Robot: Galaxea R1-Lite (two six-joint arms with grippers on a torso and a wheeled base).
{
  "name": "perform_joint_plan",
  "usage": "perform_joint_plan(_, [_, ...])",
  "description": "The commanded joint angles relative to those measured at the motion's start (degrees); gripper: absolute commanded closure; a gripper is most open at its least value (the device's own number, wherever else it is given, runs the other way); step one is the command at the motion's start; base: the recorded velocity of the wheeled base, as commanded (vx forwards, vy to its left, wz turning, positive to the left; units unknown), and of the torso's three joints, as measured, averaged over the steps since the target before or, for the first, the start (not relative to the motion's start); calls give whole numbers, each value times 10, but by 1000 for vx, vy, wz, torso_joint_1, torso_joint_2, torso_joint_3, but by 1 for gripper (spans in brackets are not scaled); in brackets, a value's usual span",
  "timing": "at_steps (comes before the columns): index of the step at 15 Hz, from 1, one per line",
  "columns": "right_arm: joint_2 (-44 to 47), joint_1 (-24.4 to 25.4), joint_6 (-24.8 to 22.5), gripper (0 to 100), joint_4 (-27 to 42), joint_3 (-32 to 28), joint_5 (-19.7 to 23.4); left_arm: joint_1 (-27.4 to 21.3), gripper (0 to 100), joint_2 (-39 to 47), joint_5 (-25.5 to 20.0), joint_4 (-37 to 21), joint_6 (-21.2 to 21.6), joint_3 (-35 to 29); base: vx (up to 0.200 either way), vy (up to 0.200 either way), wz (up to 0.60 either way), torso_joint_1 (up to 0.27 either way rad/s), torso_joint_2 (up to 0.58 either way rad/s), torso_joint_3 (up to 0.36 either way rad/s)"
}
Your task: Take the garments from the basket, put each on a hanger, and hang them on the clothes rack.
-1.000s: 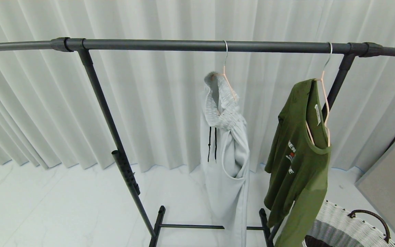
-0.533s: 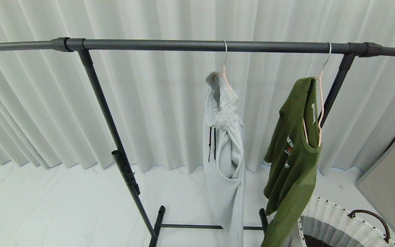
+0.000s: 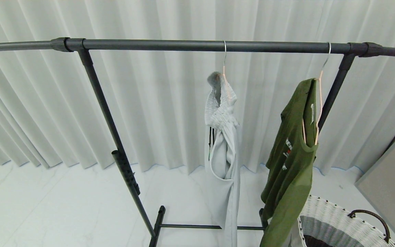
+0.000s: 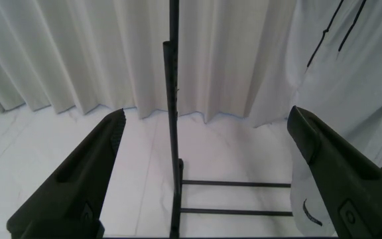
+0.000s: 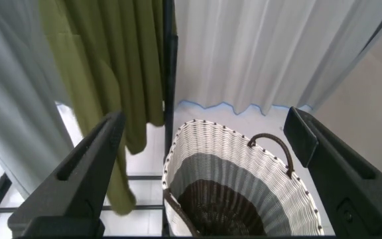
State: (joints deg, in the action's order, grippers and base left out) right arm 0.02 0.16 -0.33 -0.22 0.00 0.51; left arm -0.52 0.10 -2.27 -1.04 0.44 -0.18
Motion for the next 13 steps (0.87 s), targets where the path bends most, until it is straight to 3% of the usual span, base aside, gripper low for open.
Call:
perform_joint_plan(1, [0,0,0,0,0,0,0,0,0,0,0,0,0,0,0,0,0,0,0,0])
perform_joint_plan(13, [0,0,-1,0,0,0,0,0,0,0,0,0,0,0,0,0,0,0,0,0])
